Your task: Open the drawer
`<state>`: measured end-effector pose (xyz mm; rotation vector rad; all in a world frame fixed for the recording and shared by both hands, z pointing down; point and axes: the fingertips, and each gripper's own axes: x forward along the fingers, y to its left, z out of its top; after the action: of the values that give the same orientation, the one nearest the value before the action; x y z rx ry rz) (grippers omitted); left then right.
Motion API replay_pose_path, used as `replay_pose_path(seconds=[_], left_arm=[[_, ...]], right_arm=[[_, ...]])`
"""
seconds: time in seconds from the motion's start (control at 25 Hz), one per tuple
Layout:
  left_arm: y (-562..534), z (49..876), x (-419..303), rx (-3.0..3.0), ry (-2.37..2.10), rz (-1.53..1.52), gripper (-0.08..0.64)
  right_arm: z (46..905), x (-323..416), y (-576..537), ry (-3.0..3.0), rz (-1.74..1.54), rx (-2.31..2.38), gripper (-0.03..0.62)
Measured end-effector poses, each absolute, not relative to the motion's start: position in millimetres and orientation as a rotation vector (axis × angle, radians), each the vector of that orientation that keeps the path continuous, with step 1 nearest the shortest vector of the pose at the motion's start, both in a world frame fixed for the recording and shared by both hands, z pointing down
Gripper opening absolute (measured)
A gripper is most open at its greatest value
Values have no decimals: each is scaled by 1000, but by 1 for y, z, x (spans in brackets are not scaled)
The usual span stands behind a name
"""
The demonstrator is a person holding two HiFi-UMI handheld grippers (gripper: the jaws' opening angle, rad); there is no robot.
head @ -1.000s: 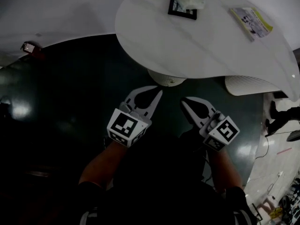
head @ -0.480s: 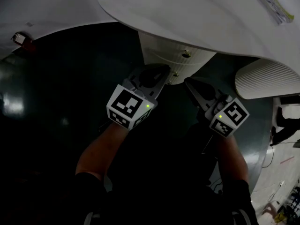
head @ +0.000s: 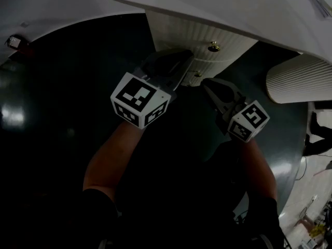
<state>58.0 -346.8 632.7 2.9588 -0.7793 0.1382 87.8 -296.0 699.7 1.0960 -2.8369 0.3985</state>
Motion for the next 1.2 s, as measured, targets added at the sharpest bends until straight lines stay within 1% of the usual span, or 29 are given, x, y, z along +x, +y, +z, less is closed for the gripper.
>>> replay_pose_path(seconds=[0.16, 0.32, 0.36, 0.4, 0.44, 0.48, 0.56, 0.84, 1.12, 1.2], left_arm=[[-350, 638, 61, 3000, -773, 162, 25], [-357, 645, 62, 2989, -780, 185, 29], [-358, 646, 62, 2982, -787, 182, 39], [-360, 647, 61, 2974, -796, 175, 54], [-362, 648, 61, 2966, -808, 169, 64], [-363, 648, 61, 2959, -820, 166, 70], [-366, 649, 61, 2952, -839, 172, 74], [-368, 648, 63, 2954, -865, 194, 75], [-371, 648, 62, 2927, -910, 200, 48], [-372, 648, 61, 2925, -916, 210, 37]], right_arm=[[722, 95, -301, -2769, 433, 1160, 18], [735, 99, -310, -2718, 401, 1201, 18], [743, 100, -313, -2706, 405, 1209, 22], [751, 101, -316, -2692, 418, 1216, 51], [760, 102, -319, -2679, 438, 1223, 98], [769, 103, -321, -2665, 463, 1232, 120], [784, 105, -326, -2635, 500, 1255, 132], [800, 99, -341, -2598, 465, 1293, 132], [820, 99, -350, -2572, 529, 1348, 132], [819, 101, -352, -2574, 491, 1374, 101]])
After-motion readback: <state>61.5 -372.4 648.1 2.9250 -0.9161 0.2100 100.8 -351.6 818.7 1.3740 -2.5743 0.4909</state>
